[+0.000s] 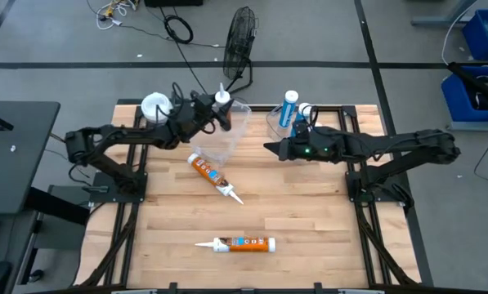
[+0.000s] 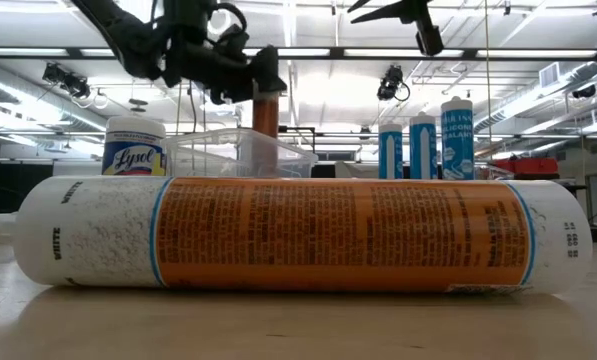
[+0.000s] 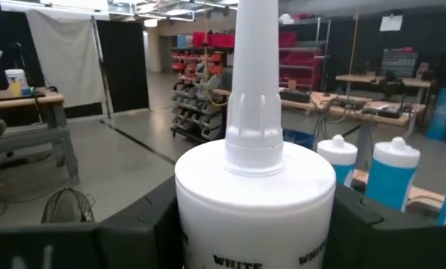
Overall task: Pick & place silicon tubes, Sealant and Lysol wipes
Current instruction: Put the bottom right orange sealant into the left transparent bin
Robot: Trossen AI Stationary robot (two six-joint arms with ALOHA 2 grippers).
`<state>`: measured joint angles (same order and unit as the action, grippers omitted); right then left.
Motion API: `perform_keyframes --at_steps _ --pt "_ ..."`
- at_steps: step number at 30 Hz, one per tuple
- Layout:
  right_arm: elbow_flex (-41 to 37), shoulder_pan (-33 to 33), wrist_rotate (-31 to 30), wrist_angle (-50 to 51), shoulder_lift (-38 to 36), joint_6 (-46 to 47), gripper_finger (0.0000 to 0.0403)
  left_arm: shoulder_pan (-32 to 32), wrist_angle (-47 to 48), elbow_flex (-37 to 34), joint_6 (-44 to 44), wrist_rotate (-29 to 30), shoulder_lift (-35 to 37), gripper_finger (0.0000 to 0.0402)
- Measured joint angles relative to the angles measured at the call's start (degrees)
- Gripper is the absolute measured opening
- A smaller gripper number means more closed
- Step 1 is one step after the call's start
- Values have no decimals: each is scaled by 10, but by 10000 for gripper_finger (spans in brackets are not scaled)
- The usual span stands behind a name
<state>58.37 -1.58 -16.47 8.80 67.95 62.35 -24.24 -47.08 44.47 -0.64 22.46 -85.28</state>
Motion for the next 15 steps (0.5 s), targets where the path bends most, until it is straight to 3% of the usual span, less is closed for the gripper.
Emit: perform_keyframes --at_steps 5,15 --pt "0 5 11 -1 6 0 59 -7 -64 1 -2 8 -46 216" --pt "0 27 42 2 6 -5 59 -11 -102 0 -30 16 -118 216"
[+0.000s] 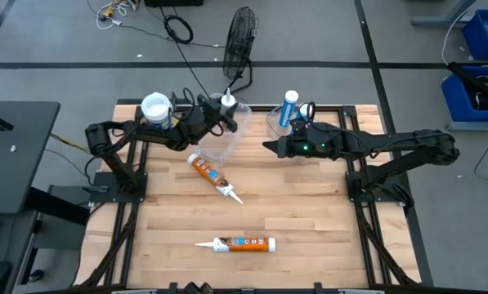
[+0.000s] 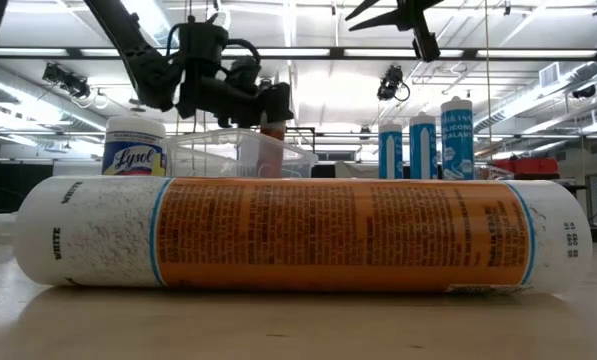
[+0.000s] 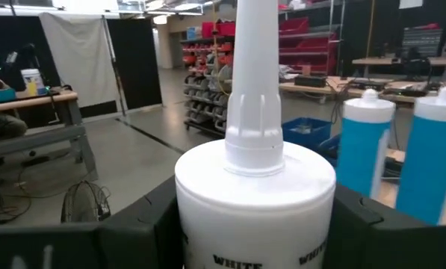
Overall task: Pick & place silicon tubes, Sealant and Lysol wipes
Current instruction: Put the bottom right orange sealant into the left transparent bin
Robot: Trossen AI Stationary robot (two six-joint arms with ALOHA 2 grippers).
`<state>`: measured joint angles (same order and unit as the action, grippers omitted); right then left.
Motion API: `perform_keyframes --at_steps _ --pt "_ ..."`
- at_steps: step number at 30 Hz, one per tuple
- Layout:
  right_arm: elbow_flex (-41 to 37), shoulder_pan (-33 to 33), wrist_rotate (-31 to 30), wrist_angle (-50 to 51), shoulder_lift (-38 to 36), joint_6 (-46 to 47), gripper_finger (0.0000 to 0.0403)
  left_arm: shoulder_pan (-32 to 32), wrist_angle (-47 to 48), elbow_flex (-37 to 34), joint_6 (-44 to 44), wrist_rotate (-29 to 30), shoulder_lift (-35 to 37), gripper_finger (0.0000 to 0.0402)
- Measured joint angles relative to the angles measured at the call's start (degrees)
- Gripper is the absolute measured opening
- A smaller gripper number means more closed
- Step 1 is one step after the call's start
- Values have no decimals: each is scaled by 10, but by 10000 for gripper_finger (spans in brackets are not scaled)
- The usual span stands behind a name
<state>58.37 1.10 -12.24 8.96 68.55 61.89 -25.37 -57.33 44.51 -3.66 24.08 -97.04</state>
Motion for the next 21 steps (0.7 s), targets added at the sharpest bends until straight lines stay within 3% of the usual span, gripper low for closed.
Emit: perform_keyframes --at_steps 21 --pt "0 27 36 50 2 -39 59 -22 -7 0 16 2 -43 225"
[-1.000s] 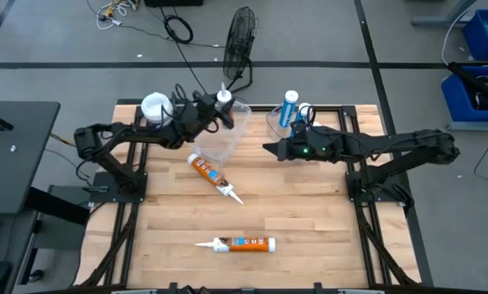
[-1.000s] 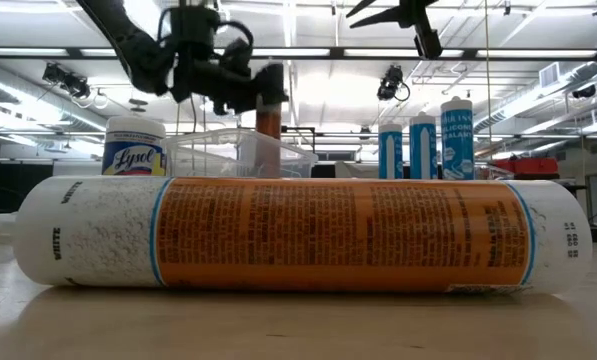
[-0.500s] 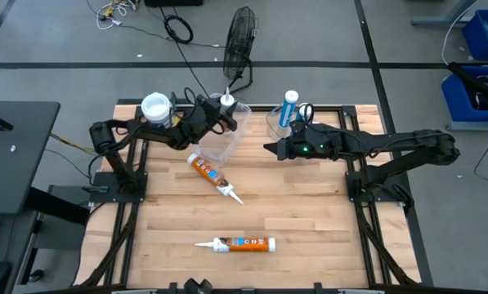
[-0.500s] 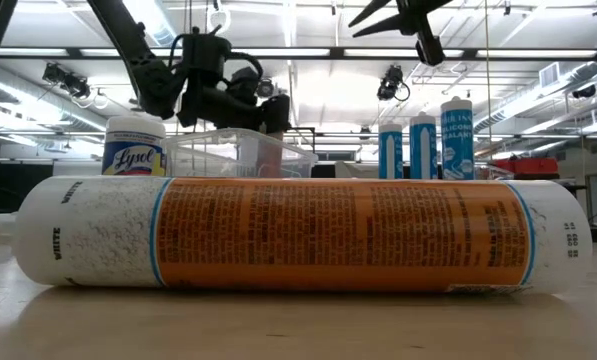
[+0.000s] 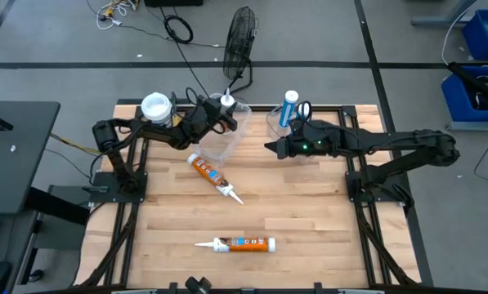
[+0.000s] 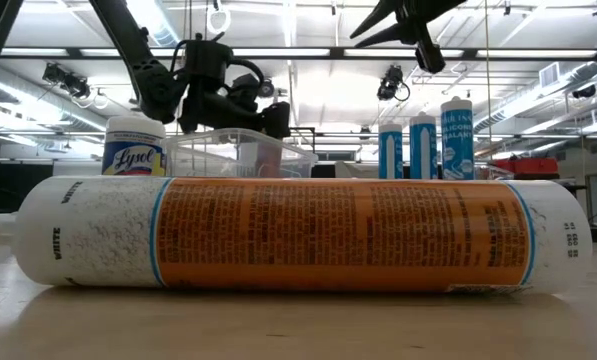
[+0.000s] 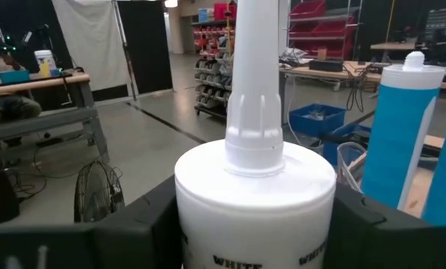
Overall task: Pick & place silicon tubes, Sealant and Lysol wipes
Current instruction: Put the bottom right orange sealant into the left transparent bin, then put the top orange sealant into the left transparent bin
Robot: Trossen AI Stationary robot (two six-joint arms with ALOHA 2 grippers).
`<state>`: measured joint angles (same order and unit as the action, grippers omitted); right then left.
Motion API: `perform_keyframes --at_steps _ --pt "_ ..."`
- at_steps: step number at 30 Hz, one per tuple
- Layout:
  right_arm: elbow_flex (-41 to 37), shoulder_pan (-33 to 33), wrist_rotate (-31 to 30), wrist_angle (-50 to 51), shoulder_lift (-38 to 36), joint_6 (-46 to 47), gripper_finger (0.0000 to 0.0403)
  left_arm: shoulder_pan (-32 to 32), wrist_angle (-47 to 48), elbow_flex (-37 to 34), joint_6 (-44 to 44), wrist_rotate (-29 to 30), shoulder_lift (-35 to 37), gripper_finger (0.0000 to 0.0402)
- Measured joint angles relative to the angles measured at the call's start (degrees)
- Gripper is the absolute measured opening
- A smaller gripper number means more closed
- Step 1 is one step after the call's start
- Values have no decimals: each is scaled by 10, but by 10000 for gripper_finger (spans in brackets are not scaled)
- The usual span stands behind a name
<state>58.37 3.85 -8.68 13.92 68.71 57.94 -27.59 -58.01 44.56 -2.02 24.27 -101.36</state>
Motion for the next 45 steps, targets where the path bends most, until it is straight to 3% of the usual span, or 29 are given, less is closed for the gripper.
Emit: perform_keyframes --at_steps 13,27,33,45 --pt "0 7 8 -1 0 12 59 0 32 0 17 15 2 241" --pt "0 7 22 -2 0 5 59 9 22 0 11 15 9 301" --pt "0 7 23 -6 0 8 59 12 20 0 -40 54 52 323" --pt "0 7 31 -26 0 -7 59 28 26 0 -94 58 161 339"
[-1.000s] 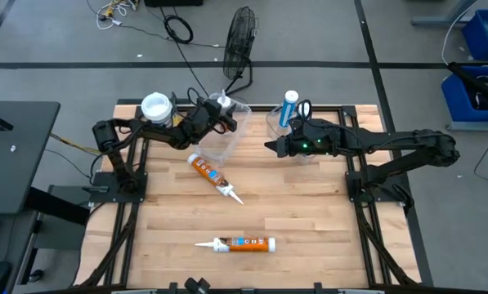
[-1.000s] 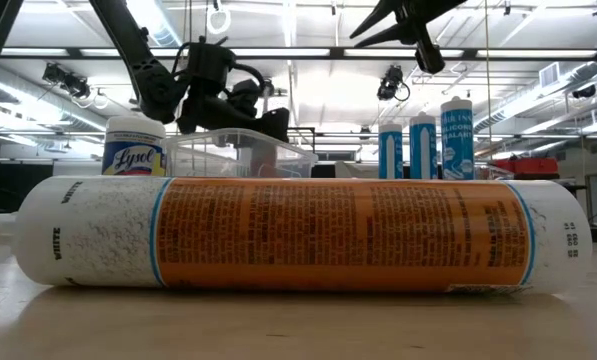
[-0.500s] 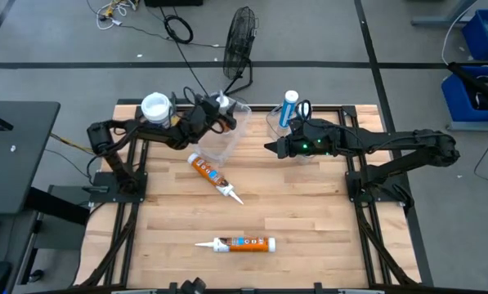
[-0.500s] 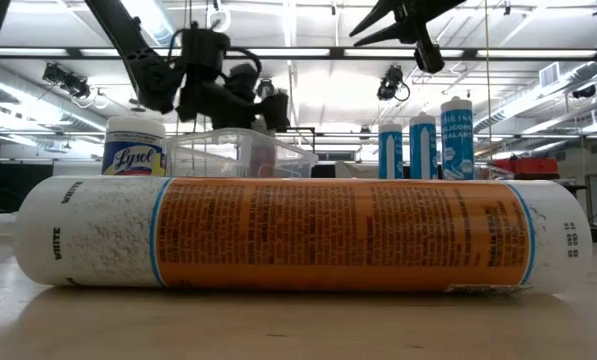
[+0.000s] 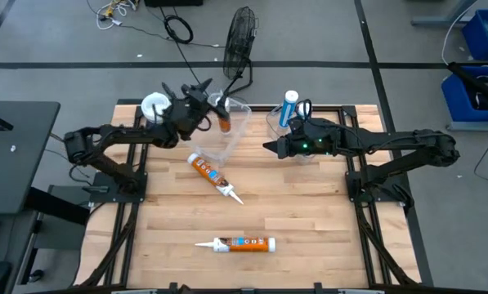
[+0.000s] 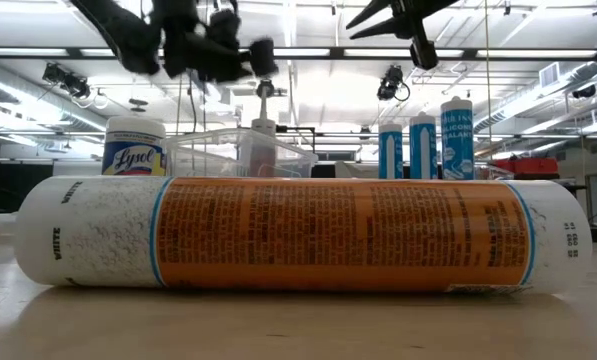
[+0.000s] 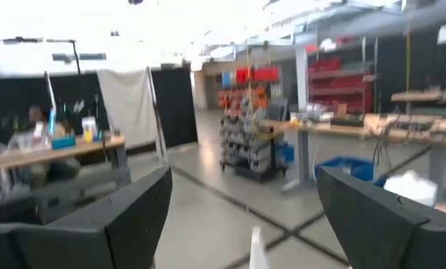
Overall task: Pick & place silicon tubes, Sealant and Lysol wipes
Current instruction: Put the top orange sealant into the left transparent bin
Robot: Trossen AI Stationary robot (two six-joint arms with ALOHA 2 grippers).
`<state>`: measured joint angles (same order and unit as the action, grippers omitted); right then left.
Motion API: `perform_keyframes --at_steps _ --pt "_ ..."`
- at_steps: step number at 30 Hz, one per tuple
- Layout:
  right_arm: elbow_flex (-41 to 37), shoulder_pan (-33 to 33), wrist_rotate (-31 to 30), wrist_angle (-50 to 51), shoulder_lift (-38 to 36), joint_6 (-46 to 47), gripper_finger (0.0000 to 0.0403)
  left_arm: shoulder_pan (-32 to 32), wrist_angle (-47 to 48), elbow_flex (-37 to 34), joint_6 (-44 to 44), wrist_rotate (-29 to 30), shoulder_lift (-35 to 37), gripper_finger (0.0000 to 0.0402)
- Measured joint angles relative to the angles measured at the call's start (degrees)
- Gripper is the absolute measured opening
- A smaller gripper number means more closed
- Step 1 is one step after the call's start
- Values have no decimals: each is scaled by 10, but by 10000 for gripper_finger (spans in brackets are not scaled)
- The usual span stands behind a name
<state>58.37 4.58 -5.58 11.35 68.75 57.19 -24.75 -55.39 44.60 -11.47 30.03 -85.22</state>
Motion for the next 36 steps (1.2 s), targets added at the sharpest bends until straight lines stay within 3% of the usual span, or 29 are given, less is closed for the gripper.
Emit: perform_keyframes --at_steps 6,12,17,26,32,36 --pt "0 13 37 -56 0 -31 59 66 99 0 -75 -7 120 339" --pt "0 17 63 -69 0 -51 59 170 348 1 -69 -68 251 339" --pt "0 17 76 -71 0 -65 59 260 516 1 -76 -136 304 339" --pt "0 16 110 -71 0 -62 60 379 620 4 -85 -161 270 339" --pt "0 10 140 -67 0 -40 86 384 775 86 -152 -160 191 339" --pt "0 1 161 -65 0 -30 121 368 879 152 -197 -194 121 339"
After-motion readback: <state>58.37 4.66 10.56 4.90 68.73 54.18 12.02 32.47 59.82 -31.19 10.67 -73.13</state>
